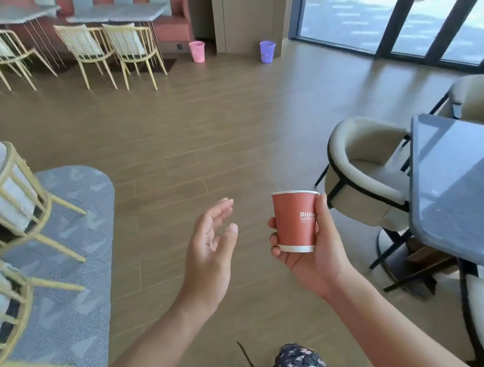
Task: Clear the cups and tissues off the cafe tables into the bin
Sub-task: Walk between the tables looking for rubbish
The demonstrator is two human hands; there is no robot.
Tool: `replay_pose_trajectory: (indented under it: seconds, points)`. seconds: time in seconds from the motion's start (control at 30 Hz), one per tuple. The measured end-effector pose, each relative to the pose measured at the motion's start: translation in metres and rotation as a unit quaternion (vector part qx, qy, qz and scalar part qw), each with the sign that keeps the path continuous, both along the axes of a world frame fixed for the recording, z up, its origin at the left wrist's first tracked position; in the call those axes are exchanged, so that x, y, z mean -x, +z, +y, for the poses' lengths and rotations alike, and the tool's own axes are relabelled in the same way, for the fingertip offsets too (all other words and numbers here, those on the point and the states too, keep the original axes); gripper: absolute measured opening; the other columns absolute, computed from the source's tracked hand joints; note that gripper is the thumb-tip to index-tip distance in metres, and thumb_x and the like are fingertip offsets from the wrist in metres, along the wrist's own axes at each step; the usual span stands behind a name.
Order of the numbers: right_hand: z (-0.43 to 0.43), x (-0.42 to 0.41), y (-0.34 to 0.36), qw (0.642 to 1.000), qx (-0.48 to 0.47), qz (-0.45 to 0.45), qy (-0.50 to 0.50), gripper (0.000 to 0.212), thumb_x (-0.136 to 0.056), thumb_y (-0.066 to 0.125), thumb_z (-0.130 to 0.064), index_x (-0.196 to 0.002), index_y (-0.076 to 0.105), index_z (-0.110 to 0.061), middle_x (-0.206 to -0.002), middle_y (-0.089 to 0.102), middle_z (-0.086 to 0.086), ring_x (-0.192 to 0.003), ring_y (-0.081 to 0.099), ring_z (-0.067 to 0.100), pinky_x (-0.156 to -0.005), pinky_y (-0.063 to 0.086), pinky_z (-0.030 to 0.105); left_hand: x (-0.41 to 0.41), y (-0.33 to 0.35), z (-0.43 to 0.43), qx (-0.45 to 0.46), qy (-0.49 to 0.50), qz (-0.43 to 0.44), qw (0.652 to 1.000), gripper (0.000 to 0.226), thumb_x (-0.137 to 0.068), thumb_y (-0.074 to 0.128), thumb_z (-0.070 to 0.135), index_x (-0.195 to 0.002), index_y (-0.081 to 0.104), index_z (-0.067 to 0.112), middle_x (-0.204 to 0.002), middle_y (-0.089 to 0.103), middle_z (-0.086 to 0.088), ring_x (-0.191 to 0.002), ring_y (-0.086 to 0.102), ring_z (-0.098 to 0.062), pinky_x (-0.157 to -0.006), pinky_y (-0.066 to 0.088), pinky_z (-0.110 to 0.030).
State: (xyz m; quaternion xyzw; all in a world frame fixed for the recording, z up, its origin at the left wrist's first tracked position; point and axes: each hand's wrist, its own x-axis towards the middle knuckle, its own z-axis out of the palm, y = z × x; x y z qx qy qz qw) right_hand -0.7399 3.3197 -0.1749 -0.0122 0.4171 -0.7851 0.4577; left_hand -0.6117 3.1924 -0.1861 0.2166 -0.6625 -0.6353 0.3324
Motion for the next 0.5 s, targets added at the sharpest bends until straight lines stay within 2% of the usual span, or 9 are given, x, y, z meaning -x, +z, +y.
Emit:
replay_pose_trajectory:
  seconds: [0.23,0.37,0.5]
  points:
    - [-0.087,0.121,-0.018,1.0,0.002,-0.015,-0.027,0.073,-0.091,0.047,-0.075,-0.104,0.077,-0.01,-0.091,0.067,0.015,-0.069,0.059,0.025,-0.061,0.049,0.031,0.125,-0.01,-0.094,0.009,-0.004,0.003,1.0,0.041,-0.093,0.055,0.023,-0.133,0.059,0.015,-0.138,0.062,0.017,-0.132,0.056,-0.006,-0.112,0.047,-0.048]
    - [-0.146,0.214,-0.025,0.999,0.002,-0.021,-0.035,0.072,-0.092,0.048,-0.074,-0.108,0.075,-0.009,-0.092,0.067,0.015,-0.07,0.06,0.026,-0.062,0.05,0.031,0.216,-0.013,-0.151,0.013,0.004,0.007,1.0,0.04,-0.093,0.054,0.024,-0.132,0.059,0.015,-0.137,0.062,0.018,-0.133,0.056,-0.006,-0.113,0.045,-0.051]
    - [-0.206,0.309,-0.011,1.0,0.01,-0.015,-0.025,0.071,-0.088,0.052,-0.074,-0.099,0.077,-0.009,-0.09,0.067,0.015,-0.069,0.06,0.026,-0.061,0.05,0.032,0.301,-0.005,-0.208,0.01,0.028,0.009,1.0,0.04,-0.093,0.058,0.03,-0.131,0.06,0.018,-0.137,0.063,0.017,-0.132,0.057,-0.007,-0.113,0.045,-0.053]
